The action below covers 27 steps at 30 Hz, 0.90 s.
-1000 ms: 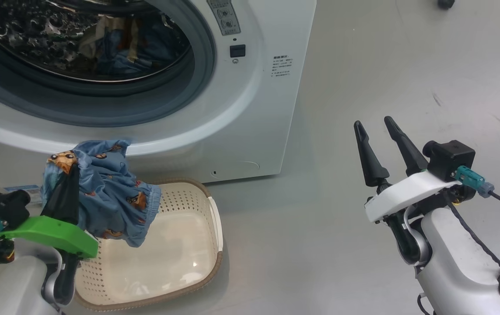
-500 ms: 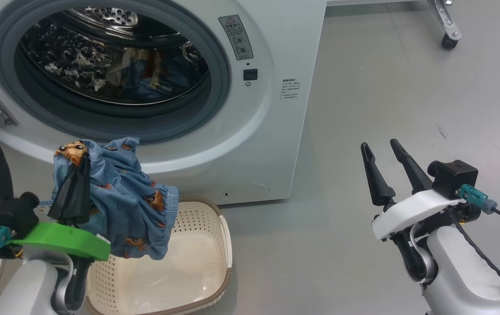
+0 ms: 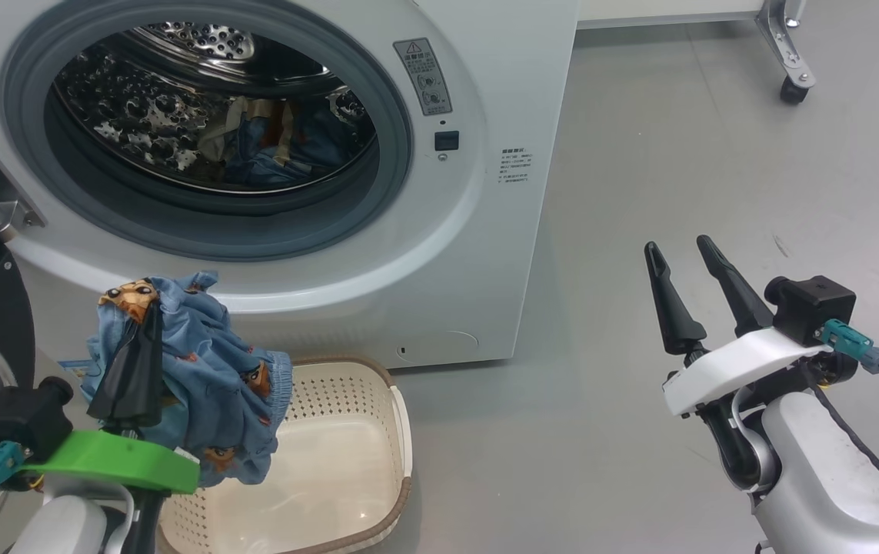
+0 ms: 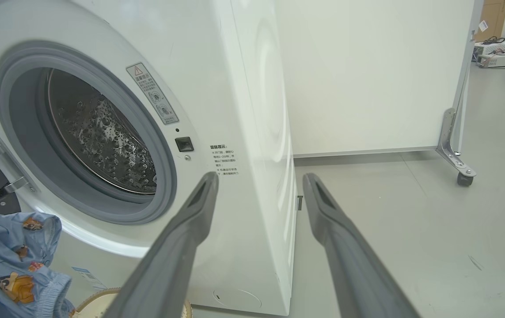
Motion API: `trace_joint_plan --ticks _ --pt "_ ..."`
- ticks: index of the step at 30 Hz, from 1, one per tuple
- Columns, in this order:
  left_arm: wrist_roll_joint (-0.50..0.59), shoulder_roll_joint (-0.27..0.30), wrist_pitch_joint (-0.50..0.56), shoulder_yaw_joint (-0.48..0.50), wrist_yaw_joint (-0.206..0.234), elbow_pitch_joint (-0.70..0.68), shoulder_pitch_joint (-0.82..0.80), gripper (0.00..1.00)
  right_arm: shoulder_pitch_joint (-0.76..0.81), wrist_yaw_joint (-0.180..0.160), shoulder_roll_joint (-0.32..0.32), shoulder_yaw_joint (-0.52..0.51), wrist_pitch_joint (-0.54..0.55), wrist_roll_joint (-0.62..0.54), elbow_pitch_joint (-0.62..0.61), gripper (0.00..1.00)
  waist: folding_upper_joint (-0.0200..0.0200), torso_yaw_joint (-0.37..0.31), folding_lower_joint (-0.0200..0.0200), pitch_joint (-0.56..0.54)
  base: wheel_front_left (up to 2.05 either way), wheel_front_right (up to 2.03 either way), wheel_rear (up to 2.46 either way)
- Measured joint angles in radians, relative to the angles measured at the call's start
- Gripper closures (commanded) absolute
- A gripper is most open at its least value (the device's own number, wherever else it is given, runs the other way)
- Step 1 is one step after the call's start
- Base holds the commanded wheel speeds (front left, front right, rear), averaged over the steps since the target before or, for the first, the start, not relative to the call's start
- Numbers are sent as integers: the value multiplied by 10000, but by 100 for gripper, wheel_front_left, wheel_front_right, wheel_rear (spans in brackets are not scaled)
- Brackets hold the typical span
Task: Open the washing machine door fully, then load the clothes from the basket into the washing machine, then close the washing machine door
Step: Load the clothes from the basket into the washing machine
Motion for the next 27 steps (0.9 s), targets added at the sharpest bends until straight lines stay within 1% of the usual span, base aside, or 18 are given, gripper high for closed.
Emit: trace_joint_plan --ticks 10,17,23,27 --pt "59 0 0 111 117 -422 403 100 0 0 -75 -104 0 -2 -205 0 0 -28 0 94 0 0 0" --pt "92 33 0 217 119 -732 521 100 -1 0 -67 -36 0 -6 -295 0 0 -87 0 209 0 0 0" --pt "198 211 0 219 100 -978 364 100 -17 0 -54 48 0 -6 -362 0 0 -200 0 439 0 0 0" --pt "284 359 25 251 25 -1095 -136 100 -30 0 35 127 0 -6 -414 0 0 -310 0 642 0 0 0"
